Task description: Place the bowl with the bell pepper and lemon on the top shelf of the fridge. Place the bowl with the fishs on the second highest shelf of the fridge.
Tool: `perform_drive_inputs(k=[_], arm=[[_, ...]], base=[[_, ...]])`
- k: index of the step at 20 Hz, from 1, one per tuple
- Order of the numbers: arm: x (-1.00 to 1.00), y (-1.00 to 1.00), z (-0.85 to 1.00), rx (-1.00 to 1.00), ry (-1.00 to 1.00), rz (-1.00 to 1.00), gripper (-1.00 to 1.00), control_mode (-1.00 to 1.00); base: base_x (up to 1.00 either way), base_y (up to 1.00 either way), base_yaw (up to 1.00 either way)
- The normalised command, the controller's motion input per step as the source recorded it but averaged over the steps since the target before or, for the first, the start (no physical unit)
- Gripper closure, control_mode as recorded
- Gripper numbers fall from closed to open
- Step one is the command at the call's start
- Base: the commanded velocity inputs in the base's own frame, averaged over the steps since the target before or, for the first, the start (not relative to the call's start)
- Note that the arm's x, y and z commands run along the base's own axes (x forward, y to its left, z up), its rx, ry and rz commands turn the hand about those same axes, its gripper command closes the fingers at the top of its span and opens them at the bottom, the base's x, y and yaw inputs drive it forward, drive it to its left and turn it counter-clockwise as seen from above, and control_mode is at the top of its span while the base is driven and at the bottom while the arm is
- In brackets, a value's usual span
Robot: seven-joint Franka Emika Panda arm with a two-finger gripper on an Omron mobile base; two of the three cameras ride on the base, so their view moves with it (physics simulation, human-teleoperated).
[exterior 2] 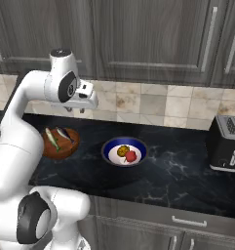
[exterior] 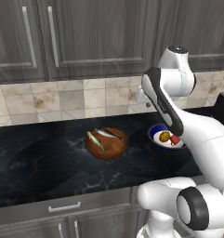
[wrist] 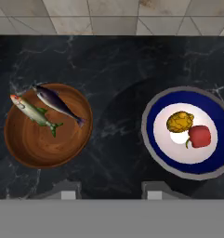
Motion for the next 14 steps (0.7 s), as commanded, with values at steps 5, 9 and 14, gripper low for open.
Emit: perform_drive_inputs(k=[5,9,14], arm=[[-0.31,-0.56,-0.03,0.08,-0.03,-0.11,-1.00,-1.00],[-0.53,-1.00,-0.21,0.08,0.00,-0.30,-1.00,-1.00],[-0.13,-1.00,-0.57,0.02,0.14,-0.42,-1.00,-1.00]], base=[[0.00,0.00,0.00],[0.00,0.00,0.00],[0.00,0.00,0.00]])
